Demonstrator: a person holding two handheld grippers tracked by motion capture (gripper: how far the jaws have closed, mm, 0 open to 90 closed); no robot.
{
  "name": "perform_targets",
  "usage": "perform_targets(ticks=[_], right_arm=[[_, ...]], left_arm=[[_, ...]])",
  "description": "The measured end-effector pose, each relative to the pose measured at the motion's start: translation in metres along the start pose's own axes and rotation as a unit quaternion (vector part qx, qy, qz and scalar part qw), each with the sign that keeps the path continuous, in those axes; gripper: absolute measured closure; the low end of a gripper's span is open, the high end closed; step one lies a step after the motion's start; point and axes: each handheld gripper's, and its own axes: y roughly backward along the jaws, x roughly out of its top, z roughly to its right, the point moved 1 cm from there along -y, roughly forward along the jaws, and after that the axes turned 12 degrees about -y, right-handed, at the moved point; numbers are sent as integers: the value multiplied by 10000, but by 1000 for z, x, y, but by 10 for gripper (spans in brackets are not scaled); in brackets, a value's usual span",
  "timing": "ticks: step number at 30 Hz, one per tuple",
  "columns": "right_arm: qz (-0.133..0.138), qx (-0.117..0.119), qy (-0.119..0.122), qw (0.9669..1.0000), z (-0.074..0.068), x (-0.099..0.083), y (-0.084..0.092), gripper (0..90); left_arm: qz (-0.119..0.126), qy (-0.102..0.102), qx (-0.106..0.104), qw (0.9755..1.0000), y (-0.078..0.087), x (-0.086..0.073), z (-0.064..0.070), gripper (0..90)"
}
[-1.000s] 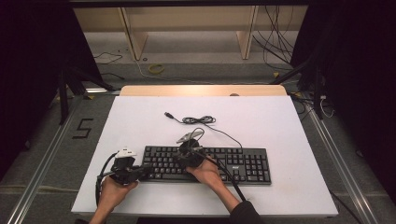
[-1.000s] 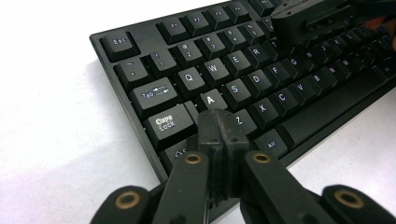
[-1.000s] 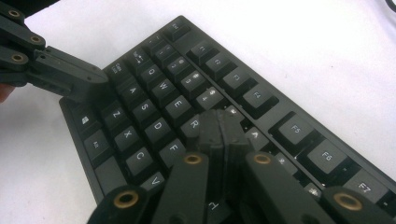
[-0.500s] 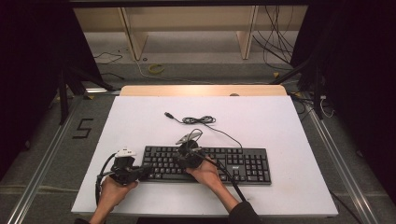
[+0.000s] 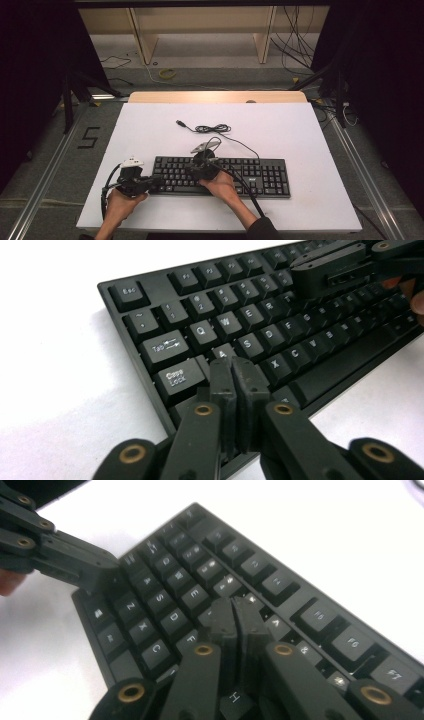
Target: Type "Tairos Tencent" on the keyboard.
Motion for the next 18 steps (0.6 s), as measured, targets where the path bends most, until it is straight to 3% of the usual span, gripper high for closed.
perform_targets(ticks=[9,18], right_arm=[[185,117,-94,9997,3,2,13,766],[257,328,-157,9990,3,0,25,607]], left_arm=[[340,48,-187,9992,5,3,0,702],[529,8,-176,9984,5,7,3,526]])
